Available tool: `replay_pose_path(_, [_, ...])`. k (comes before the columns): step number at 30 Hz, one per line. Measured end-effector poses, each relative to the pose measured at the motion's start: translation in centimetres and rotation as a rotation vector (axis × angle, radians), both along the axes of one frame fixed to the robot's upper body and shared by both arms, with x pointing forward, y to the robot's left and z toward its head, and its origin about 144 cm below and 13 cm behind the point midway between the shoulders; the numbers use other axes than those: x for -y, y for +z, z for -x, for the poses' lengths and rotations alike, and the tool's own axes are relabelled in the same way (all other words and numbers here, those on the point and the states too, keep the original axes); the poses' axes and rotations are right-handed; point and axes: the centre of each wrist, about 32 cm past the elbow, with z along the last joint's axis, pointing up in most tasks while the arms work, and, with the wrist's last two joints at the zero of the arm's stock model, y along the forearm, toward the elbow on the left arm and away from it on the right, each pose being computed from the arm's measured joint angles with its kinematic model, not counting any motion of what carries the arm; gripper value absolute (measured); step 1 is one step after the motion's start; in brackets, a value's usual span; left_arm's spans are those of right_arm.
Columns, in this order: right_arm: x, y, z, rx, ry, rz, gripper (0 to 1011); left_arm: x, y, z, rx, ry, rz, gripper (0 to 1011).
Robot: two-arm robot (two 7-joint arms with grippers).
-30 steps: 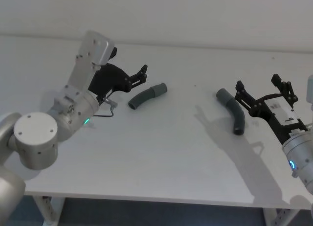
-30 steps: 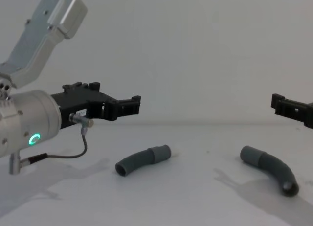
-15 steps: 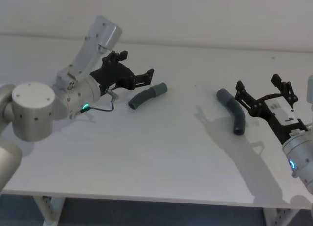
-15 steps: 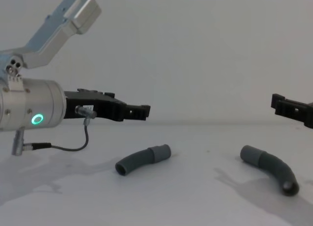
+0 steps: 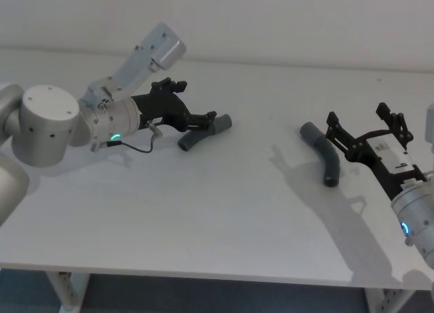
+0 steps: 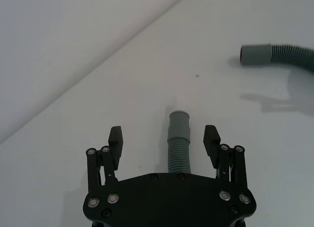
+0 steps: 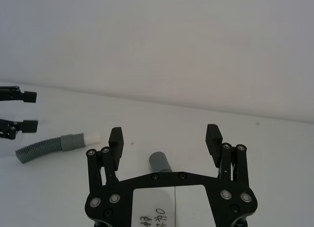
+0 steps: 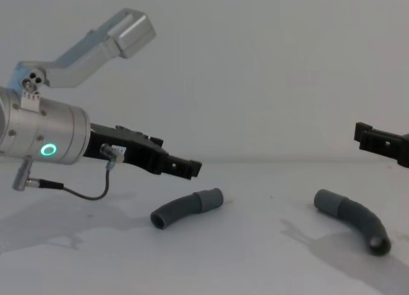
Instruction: Use both hands to pick up one end of the pipe from the table, align the ends, and insert them.
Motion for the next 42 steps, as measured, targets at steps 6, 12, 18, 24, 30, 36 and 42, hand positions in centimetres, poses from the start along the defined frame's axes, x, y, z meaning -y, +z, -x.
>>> replay_pose_path(6, [0.0, 0.0, 0.0, 0.000, 0.000, 0.000, 1002, 0.0, 0.0, -0.8, -0.013, -0.031, -0.051, 1000])
replay_pose_path(12, [0.0, 0.0, 0.0, 0.000, 0.000, 0.000, 1001, 0.2, -0.3, -1.3, -0.023, -0.038, -0.080, 1000])
replay_pose_path(18, [0.0, 0.0, 0.0, 0.000, 0.000, 0.000, 1002, 0.5, -0.8, -1.5, -0.034, -0.032, -0.089, 1000])
replay_pose_path(24, [0.0, 0.0, 0.0, 0.000, 0.000, 0.000, 1001, 0.9, -1.5, -1.8, -0.048, -0.022, -0.077, 1000])
replay_pose_path(30, [0.0, 0.0, 0.0, 0.000, 0.000, 0.000, 1001, 1.5, -2.0, -2.4, -0.060, -0.019, -0.059, 1000])
replay_pose_path(36, [0.0, 0.0, 0.0, 0.000, 0.000, 0.000, 1001, 1.8, -2.2, -3.1, -0.082, -0.028, -0.049, 1000])
replay_pose_path(42, [0.0, 0.0, 0.0, 0.000, 0.000, 0.000, 1001, 1.9, -2.1, -3.6, -0.110, -0.048, -0.055, 1000])
